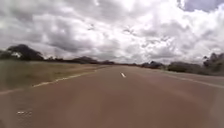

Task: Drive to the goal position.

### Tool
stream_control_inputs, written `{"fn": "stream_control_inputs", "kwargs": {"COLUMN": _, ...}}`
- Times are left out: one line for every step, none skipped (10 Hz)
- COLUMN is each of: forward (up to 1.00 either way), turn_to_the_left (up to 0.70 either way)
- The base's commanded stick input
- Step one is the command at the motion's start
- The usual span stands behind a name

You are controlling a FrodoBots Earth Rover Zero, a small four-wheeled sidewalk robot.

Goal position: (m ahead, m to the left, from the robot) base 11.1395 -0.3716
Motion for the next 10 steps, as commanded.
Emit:
{"fn": "stream_control_inputs", "kwargs": {"forward": 1.0, "turn_to_the_left": -0.13}}
{"fn": "stream_control_inputs", "kwargs": {"forward": 1.0, "turn_to_the_left": -0.19}}
{"fn": "stream_control_inputs", "kwargs": {"forward": 1.0, "turn_to_the_left": -0.25}}
{"fn": "stream_control_inputs", "kwargs": {"forward": 1.0, "turn_to_the_left": -0.28}}
{"fn": "stream_control_inputs", "kwargs": {"forward": 1.0, "turn_to_the_left": -0.24}}
{"fn": "stream_control_inputs", "kwargs": {"forward": 1.0, "turn_to_the_left": -0.17}}
{"fn": "stream_control_inputs", "kwargs": {"forward": 1.0, "turn_to_the_left": -0.07}}
{"fn": "stream_control_inputs", "kwargs": {"forward": 1.0, "turn_to_the_left": 0.0}}
{"fn": "stream_control_inputs", "kwargs": {"forward": 1.0, "turn_to_the_left": 0.0}}
{"fn": "stream_control_inputs", "kwargs": {"forward": 1.0, "turn_to_the_left": 0.0}}
